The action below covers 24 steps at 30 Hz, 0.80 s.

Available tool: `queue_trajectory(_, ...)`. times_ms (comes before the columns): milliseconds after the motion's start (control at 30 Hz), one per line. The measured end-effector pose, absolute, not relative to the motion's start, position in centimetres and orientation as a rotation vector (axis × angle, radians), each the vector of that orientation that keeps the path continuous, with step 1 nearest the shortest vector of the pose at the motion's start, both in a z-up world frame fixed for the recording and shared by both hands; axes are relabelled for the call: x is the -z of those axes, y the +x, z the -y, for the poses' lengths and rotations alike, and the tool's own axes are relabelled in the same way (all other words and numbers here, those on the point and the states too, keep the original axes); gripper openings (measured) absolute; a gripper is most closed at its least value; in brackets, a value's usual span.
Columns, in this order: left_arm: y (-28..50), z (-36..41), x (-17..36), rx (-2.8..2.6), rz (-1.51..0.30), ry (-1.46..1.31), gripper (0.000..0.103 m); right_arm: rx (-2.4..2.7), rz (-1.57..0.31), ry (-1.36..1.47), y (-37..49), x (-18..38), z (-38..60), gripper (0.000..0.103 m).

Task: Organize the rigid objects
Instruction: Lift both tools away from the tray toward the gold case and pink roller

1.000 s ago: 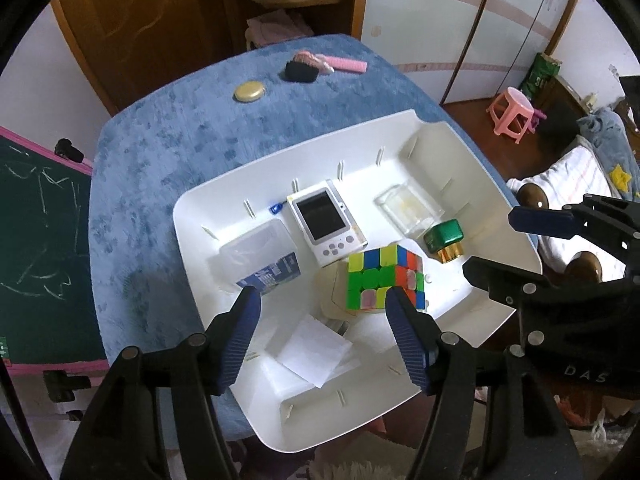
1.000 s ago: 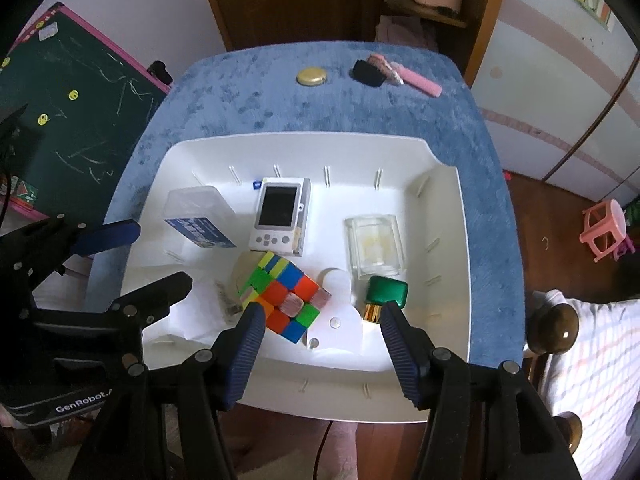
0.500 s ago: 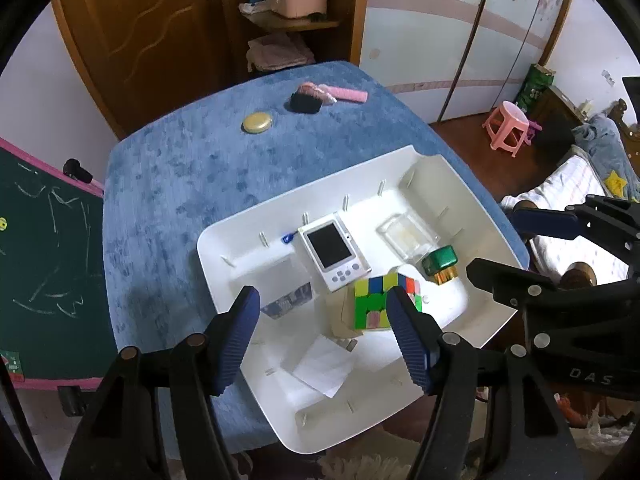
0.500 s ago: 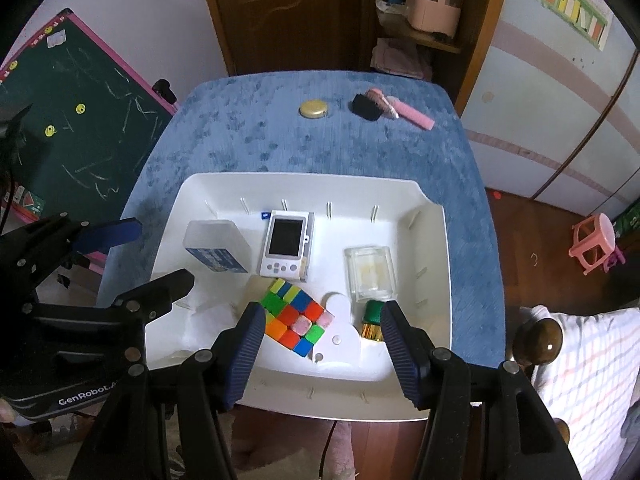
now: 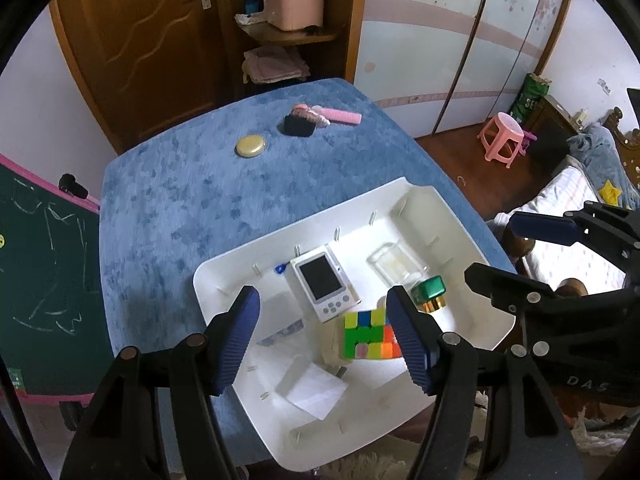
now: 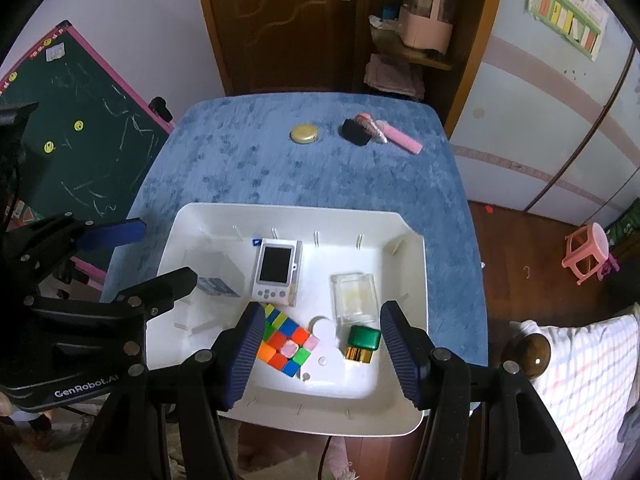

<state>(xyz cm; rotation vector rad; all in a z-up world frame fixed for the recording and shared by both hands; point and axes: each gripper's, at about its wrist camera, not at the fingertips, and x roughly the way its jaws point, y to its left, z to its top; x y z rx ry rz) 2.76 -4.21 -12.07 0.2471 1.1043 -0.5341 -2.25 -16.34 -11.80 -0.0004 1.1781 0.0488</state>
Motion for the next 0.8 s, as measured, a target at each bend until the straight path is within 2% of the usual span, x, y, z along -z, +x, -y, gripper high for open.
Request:
queue_trajectory(467, 6.7, 5.7, 9.6, 0.484, -1.07, 0.243, 0.07, -0.081, -1.141, -0.014, 1.4, 10.2, 18.6, 0.061)
queue_trajectory(800, 13.1, 5.7, 8.6, 0.397, -1.066, 0.237, 0.07, -0.103, -1.106, -0.012, 6.3, 9.1, 21.1, 0.061)
